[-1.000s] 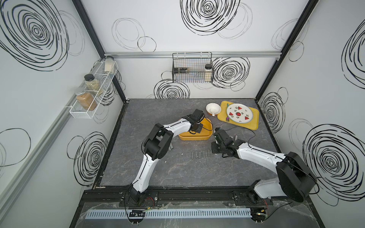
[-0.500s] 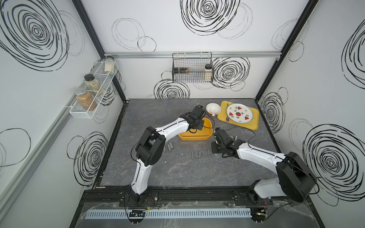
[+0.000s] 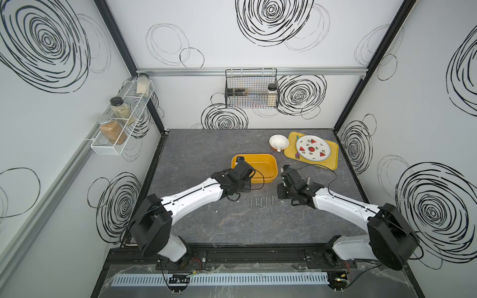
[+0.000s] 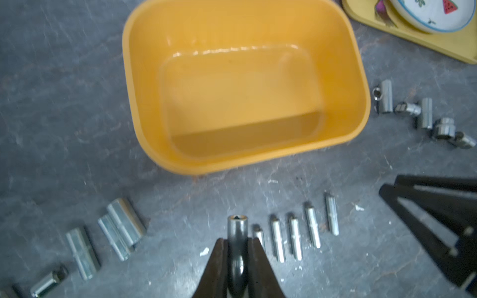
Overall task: Take out the socket from the storage box
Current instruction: Place the socket head at the center of the board.
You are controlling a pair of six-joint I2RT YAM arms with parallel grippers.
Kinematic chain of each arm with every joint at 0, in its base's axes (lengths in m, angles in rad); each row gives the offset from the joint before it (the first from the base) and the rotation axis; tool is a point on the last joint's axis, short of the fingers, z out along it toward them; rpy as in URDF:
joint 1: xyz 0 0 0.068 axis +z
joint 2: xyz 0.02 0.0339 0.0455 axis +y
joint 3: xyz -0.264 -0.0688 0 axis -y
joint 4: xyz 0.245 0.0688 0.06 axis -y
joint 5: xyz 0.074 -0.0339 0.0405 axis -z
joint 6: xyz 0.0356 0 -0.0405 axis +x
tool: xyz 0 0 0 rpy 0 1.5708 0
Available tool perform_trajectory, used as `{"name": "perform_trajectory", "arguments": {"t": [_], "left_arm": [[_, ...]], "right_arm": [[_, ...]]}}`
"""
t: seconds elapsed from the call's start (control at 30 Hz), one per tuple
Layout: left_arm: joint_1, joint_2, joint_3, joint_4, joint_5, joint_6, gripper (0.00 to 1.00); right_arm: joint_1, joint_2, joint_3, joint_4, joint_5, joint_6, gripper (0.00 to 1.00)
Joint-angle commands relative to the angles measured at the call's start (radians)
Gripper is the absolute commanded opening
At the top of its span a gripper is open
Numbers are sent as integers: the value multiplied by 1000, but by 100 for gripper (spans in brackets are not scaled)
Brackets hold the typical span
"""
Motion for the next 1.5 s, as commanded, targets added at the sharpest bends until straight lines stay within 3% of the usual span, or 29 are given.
{"name": "perform_trajectory", "arguments": {"t": [0.0, 0.2, 0.3, 0.9, 1.13, 1.47], "left_arm": [[-51, -57, -120, 41, -22, -151, 7], [-98, -30, -224, 147, -28, -227, 8], [-103, 25, -219, 178, -46, -235, 8], [-105, 191, -147, 259, -34, -213, 16], [-105, 200, -136, 257, -29, -208, 27], [-107, 166, -144, 240, -41, -208, 29]], "right_arm": [[-4, -37, 9, -13, 35, 1, 31], [-4, -64, 2, -28, 77, -1, 31], [-4, -88, 4, -48, 133, 6, 31], [-4, -105, -13, -31, 119, 3, 31], [-4, -92, -10, -28, 110, 1, 31], [-4, -89, -11, -25, 103, 1, 31]]}}
